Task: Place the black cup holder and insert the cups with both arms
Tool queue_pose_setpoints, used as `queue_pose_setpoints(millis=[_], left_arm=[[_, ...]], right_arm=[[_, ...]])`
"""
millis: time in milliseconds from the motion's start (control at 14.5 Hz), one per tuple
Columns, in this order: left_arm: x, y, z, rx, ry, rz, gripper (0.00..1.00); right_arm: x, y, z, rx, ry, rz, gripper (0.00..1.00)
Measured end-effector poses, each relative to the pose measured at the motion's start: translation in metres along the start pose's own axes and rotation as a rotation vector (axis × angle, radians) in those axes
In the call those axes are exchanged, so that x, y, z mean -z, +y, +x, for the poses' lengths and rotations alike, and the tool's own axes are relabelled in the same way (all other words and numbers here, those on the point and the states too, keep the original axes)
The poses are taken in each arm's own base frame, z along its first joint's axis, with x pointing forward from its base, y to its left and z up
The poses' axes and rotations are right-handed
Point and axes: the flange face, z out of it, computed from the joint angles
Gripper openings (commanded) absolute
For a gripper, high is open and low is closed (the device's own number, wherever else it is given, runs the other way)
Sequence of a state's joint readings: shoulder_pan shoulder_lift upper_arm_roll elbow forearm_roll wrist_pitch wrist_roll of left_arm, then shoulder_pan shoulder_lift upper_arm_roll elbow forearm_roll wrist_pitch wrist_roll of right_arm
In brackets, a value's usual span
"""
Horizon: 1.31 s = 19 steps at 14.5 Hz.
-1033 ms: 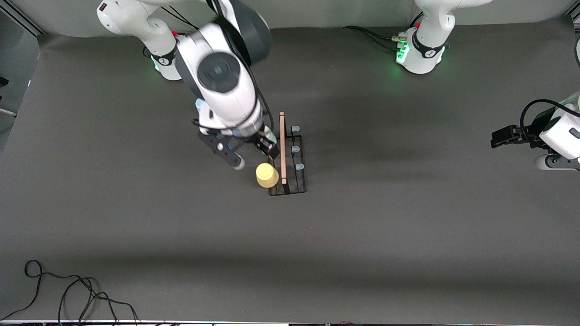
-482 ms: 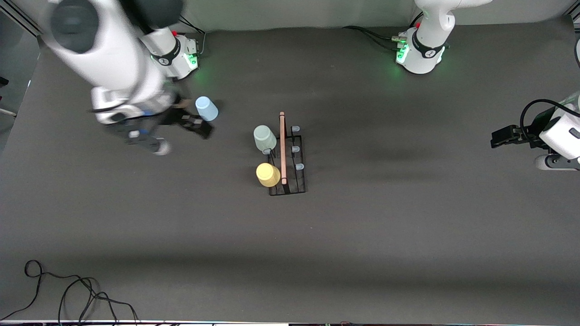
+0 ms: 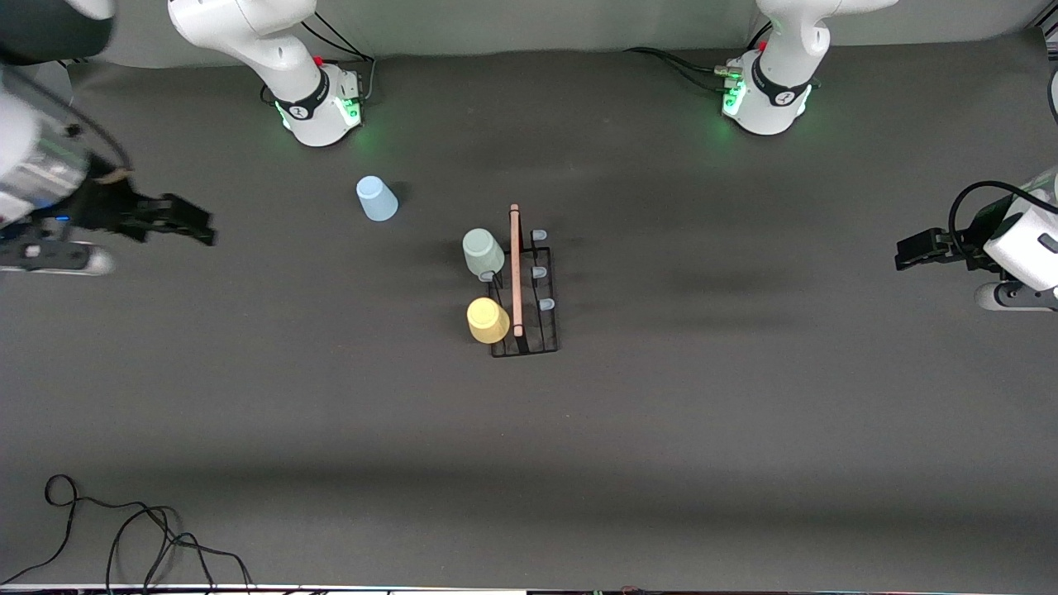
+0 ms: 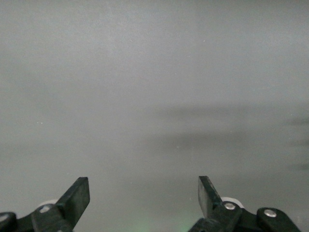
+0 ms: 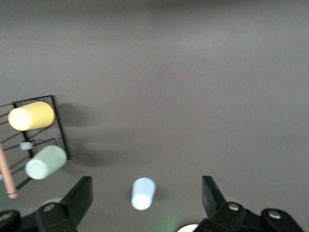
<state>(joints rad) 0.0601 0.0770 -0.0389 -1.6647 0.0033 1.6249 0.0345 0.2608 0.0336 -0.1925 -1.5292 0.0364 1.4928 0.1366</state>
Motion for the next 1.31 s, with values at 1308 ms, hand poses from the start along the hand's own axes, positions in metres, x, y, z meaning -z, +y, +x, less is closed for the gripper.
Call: queue_pose_setpoints(millis=[1308], left_arm=[[0.000,0.000,0.000,0.000,0.000,0.000,1.00]], right_arm=[[-0.006,0.059,0.001,0.083,0.015,-0.055,1.00]])
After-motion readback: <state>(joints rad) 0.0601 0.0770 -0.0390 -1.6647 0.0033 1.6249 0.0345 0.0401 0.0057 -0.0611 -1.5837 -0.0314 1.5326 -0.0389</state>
